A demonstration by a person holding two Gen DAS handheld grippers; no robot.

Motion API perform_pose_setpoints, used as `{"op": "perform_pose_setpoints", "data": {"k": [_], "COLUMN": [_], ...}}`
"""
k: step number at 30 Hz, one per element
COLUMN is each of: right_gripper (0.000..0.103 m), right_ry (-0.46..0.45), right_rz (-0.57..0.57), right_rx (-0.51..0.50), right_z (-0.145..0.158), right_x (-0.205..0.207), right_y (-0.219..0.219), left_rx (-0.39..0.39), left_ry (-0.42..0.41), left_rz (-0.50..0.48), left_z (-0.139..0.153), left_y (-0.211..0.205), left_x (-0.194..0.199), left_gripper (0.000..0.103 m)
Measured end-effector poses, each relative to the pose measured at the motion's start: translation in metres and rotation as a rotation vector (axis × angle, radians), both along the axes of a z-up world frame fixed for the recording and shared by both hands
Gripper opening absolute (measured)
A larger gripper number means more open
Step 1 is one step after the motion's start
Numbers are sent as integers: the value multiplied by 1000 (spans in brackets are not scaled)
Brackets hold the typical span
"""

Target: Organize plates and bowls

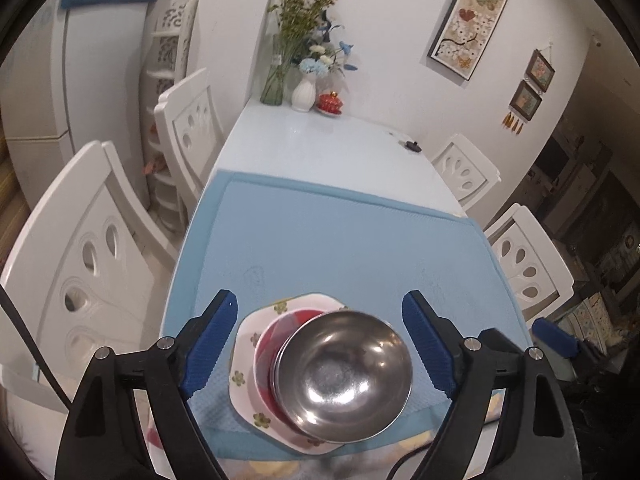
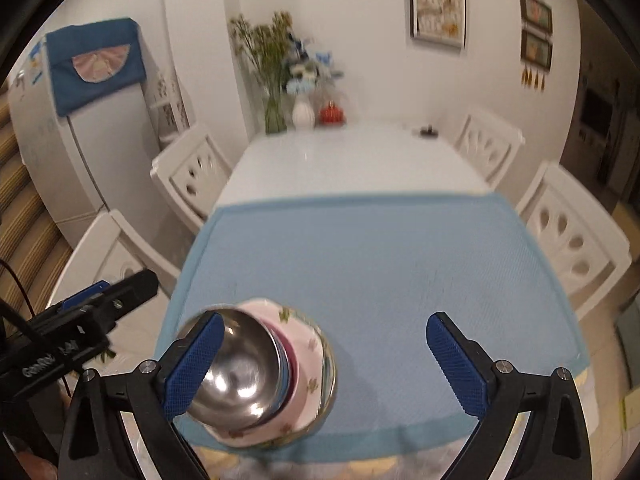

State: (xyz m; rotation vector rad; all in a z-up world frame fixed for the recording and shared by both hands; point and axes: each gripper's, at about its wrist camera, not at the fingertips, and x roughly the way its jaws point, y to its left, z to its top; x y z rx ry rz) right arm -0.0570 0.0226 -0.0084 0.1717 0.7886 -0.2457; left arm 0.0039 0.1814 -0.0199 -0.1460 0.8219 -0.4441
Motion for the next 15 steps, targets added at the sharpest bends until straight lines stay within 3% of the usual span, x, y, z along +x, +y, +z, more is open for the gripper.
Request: {"op": "perform_pose_setpoints", "data": {"k": [6, 15], "right_gripper": [101, 100], "right_ry": [126, 185], "right_rz": [17, 28], "right_rx": [94, 69], "right_z": [-26, -39], "right_x": [3, 3], "right_y": [-7, -6], "left_rx": [101, 167], "left_ry": [-44, -4], "left_rz": [1, 21], "left_z": [-3, -17], "left_y": [-9, -11], "left_x": [-8, -3], "left_gripper": [84, 84]}}
